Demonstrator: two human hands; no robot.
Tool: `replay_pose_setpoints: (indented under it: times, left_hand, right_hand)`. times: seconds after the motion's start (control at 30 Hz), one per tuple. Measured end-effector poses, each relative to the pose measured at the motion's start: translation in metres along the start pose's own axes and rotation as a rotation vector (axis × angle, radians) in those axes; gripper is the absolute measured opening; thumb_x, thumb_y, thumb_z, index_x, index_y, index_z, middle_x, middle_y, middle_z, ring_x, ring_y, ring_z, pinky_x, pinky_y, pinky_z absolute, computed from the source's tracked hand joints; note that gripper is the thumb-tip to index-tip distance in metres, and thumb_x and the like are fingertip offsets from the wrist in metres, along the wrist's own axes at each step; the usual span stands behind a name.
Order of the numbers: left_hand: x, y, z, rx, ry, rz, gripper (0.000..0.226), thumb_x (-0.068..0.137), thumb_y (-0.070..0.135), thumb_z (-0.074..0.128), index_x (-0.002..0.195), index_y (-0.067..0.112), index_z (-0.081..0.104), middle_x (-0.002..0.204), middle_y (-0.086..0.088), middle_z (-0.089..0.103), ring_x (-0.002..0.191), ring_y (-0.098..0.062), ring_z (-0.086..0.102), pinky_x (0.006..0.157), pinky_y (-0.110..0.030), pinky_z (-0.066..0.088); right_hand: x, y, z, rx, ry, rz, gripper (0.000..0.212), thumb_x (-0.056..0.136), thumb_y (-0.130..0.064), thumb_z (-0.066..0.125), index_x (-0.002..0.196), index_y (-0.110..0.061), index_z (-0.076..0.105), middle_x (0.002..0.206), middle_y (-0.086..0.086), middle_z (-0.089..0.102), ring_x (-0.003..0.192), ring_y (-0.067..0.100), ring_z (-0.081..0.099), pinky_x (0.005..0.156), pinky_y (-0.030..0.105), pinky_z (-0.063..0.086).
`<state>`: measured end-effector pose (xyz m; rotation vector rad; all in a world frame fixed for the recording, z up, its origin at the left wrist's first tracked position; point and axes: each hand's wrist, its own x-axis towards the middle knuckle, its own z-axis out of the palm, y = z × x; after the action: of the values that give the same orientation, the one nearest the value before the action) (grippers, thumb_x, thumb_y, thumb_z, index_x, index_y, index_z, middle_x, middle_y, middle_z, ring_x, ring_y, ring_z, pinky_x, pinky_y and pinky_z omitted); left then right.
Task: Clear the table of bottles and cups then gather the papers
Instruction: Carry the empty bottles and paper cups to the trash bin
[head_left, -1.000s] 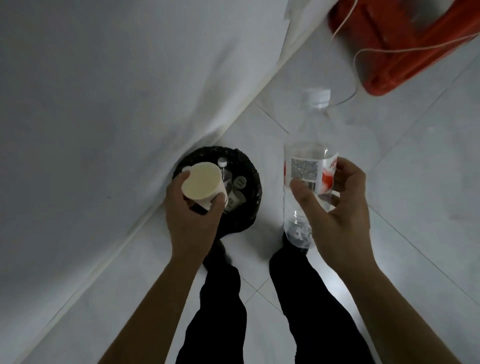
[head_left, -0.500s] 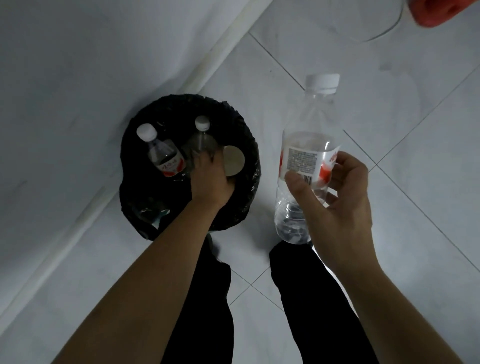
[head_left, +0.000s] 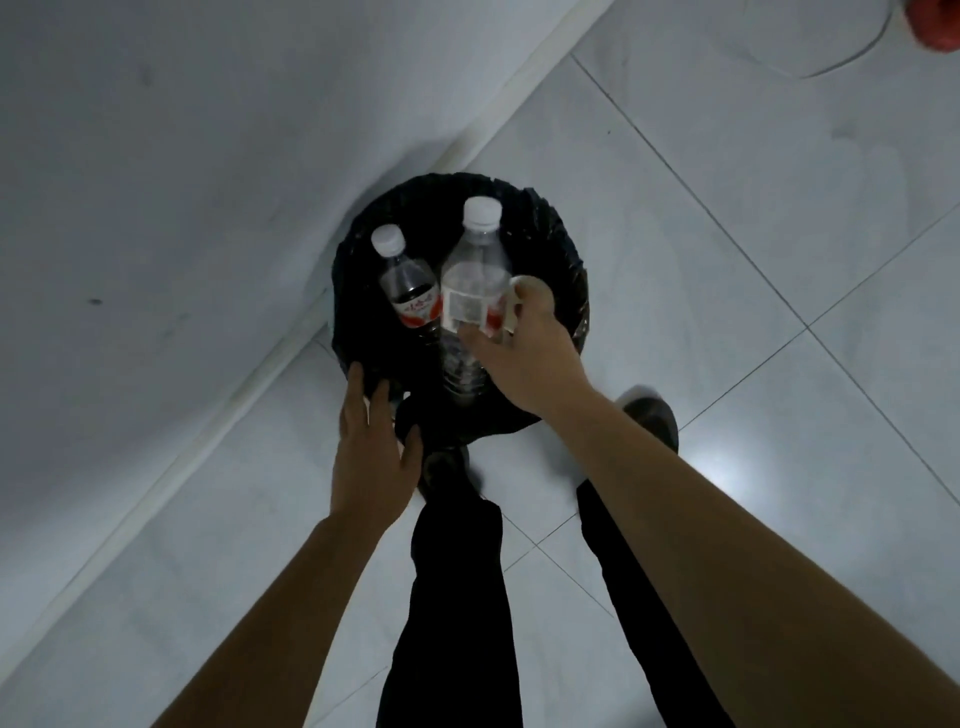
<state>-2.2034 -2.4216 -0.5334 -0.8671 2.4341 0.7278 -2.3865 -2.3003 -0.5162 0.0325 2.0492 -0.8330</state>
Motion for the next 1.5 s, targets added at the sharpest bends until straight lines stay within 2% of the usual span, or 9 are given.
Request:
replay_pose_setpoints:
  times: [0.1,0.3,0.4,0.57,0.77,0.9,1.23,1.4,1.5]
  left_hand:
    - [-0.007,0.01,-0.01,-0.058,-0.037,-0.041,0.058,0.097,0.025,0.058,0.148,0.006,0.037,0.162,-0.013,0.02,0.144,-0.037,0.029,0.106,-0.051,0.04]
    - [-0.037,0.075,-0.085,-0.209,0.06,-0.047,0.05,0.101,0.027,0.051,0.147,0.009,0.04,0.155,-0.013,0.035,0.141,-0.031,0.035,0.112,-0.05,0.036]
    - [-0.069,0.131,-0.152,-0.298,0.124,0.034,0.047,0.102,0.026,0.048,0.146,0.008,0.042,0.149,-0.012,0.044,0.137,-0.028,0.04,0.111,-0.047,0.037]
    - [-0.155,0.238,-0.292,-0.477,0.184,0.122,0.047,0.101,0.032,0.05,0.145,0.017,0.043,0.138,0.012,0.045,0.129,-0.004,0.042,0.105,-0.022,0.033]
    - [-0.254,0.327,-0.417,-0.59,0.148,0.298,0.045,0.098,0.023,0.058,0.142,0.018,0.047,0.139,0.007,0.053,0.128,-0.004,0.049,0.106,-0.028,0.042]
    - [-0.309,0.334,-0.472,-0.634,0.148,0.429,0.044,0.097,0.021,0.059,0.139,0.021,0.047,0.134,0.01,0.056,0.123,0.001,0.051,0.091,-0.012,0.042]
    - [-0.342,0.324,-0.521,-0.591,-0.028,0.73,0.043,0.096,0.018,0.06,0.136,0.026,0.049,0.123,0.012,0.062,0.102,0.021,0.053,0.079,-0.015,0.042]
    - [-0.379,0.385,-0.477,-0.558,-0.268,0.854,0.04,0.096,0.02,0.06,0.134,0.026,0.051,0.122,0.011,0.063,0.111,-0.003,0.06,0.082,-0.016,0.042]
    - [-0.421,0.429,-0.433,-0.507,-0.423,0.944,0.041,0.095,0.017,0.062,0.134,0.021,0.052,0.119,0.01,0.064,0.112,-0.015,0.062,0.087,-0.025,0.046]
  right_hand:
    - [-0.009,0.01,0.001,-0.228,-0.037,0.051,0.071,0.093,-0.048,0.06,0.143,-0.006,0.033,0.134,0.017,0.051,0.123,0.038,0.052,0.098,0.047,0.047]
    - [-0.099,-0.003,-0.07,-0.216,0.072,0.007,0.057,0.102,-0.05,0.04,0.149,-0.017,0.035,0.144,0.009,0.047,0.131,0.028,0.045,0.105,0.04,0.036]
    - [-0.159,-0.03,-0.129,-0.156,0.144,0.017,0.056,0.103,-0.05,0.035,0.151,-0.022,0.033,0.151,0.002,0.042,0.135,0.022,0.043,0.108,0.037,0.034]
    - [-0.293,-0.106,-0.235,-0.024,0.396,-0.131,0.053,0.103,-0.046,0.039,0.149,-0.022,0.036,0.147,-0.002,0.045,0.131,0.013,0.046,0.105,0.032,0.041]
    - [-0.442,-0.157,-0.303,0.168,0.616,-0.181,0.054,0.1,-0.045,0.048,0.149,-0.023,0.036,0.146,-0.002,0.047,0.129,0.011,0.049,0.105,0.037,0.045]
    - [-0.532,-0.169,-0.299,0.319,0.807,-0.201,0.054,0.098,-0.047,0.051,0.147,-0.029,0.038,0.144,-0.006,0.049,0.128,0.007,0.049,0.1,0.03,0.047]
    - [-0.703,-0.131,-0.205,0.723,1.317,-0.053,0.045,0.09,-0.041,0.058,0.135,-0.035,0.049,0.13,-0.015,0.061,0.119,-0.006,0.055,0.091,0.017,0.044]
    - [-0.764,-0.089,-0.171,0.885,1.563,0.099,0.049,0.087,-0.042,0.058,0.135,-0.037,0.047,0.128,-0.015,0.06,0.12,-0.003,0.056,0.088,0.014,0.047]
    - [-0.797,-0.058,-0.157,0.976,1.671,0.177,0.055,0.085,-0.046,0.058,0.138,-0.038,0.044,0.129,-0.018,0.058,0.119,-0.002,0.055,0.093,0.023,0.046]
